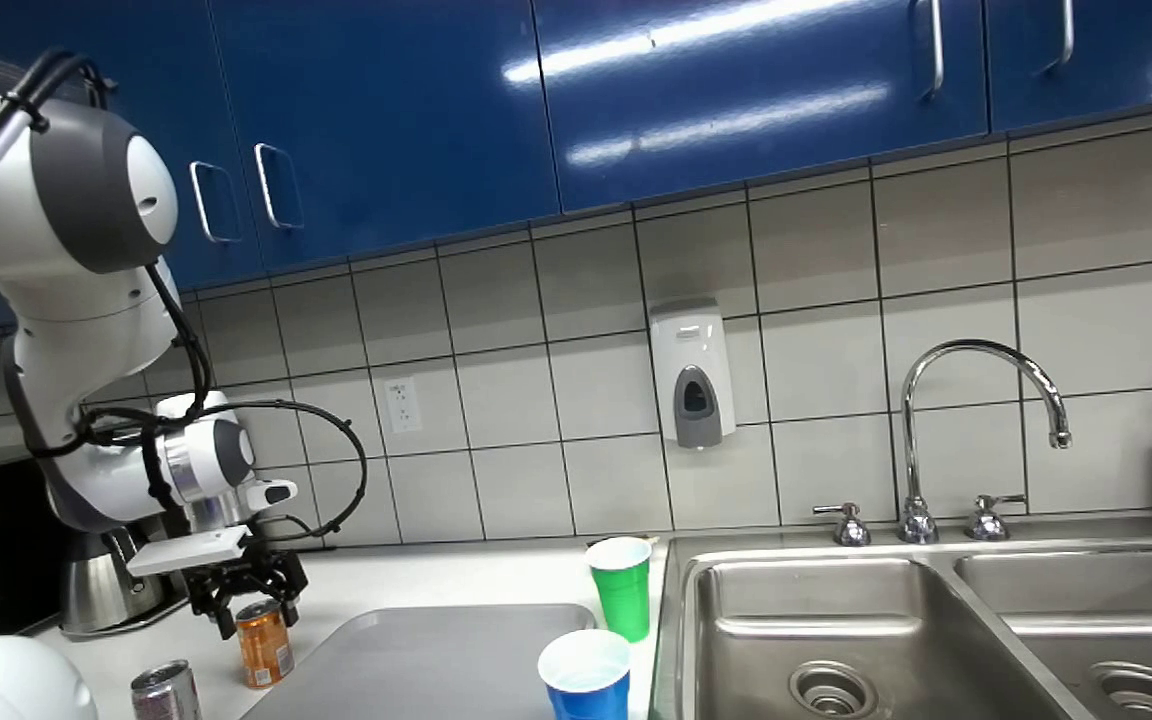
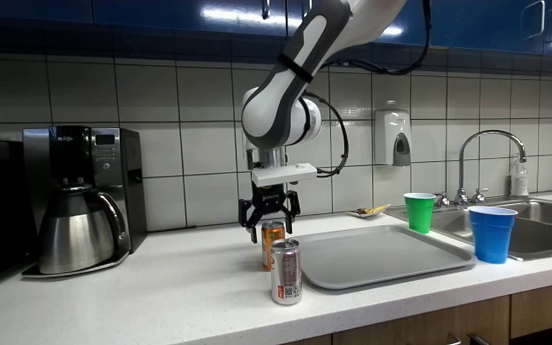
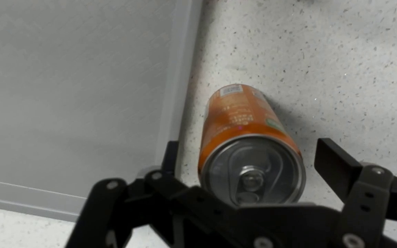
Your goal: Put the Fanta and Coke cans on the grey tray
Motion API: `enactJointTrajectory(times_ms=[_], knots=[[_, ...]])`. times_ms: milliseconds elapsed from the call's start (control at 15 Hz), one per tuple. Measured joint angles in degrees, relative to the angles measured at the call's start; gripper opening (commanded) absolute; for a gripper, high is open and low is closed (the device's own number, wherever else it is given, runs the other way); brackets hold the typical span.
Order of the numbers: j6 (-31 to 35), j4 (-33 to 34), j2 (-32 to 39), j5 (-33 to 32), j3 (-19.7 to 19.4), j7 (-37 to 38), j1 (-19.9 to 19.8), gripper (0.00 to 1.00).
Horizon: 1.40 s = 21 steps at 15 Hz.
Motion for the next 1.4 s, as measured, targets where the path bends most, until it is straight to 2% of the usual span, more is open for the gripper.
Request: enactJointTrajectory(times_ms=[267, 333, 1400], knots=[[0.0, 0.92, 0.96, 0.0, -0.27, 0.0, 0.28, 0.42], [0.0, 1.12, 1.11, 0.01, -0.31, 0.0, 0.38, 0.38], [0.04, 1.77, -1.07, 0.01, -0.93, 0.0, 1.46, 0.38]])
